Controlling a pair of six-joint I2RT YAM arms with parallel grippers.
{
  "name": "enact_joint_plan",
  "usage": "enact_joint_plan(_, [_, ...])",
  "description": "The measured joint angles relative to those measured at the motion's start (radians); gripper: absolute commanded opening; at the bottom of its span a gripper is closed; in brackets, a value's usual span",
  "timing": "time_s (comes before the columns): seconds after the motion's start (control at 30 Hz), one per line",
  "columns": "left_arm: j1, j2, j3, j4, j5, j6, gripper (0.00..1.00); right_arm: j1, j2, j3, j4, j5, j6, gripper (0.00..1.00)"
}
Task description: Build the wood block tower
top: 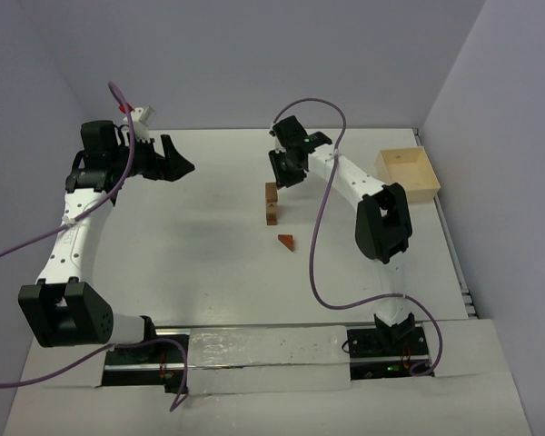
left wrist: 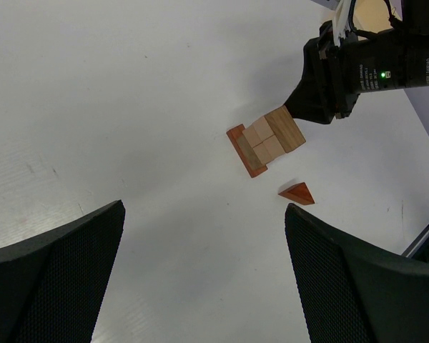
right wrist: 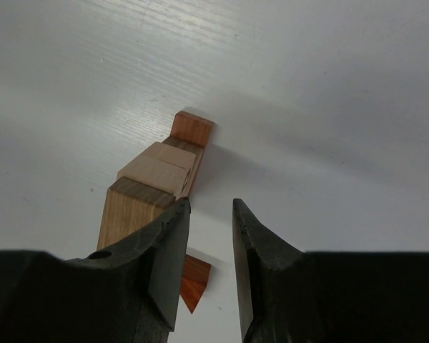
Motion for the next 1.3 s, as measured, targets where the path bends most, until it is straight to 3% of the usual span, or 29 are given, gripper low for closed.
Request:
enact_joint_plan(0.77, [0.0, -0.004, 0.0, 0.0, 0.0, 0.003, 0.99, -0.002, -0.004, -0.054, 0.006, 0.034, -0.003, 0.45])
enact_joint_plan(1.3, [0.0, -0.004, 0.0, 0.0, -0.001, 0.004, 0.99, 0.002, -0.111, -0.149, 0.01, 0.041, -0.018, 0.48])
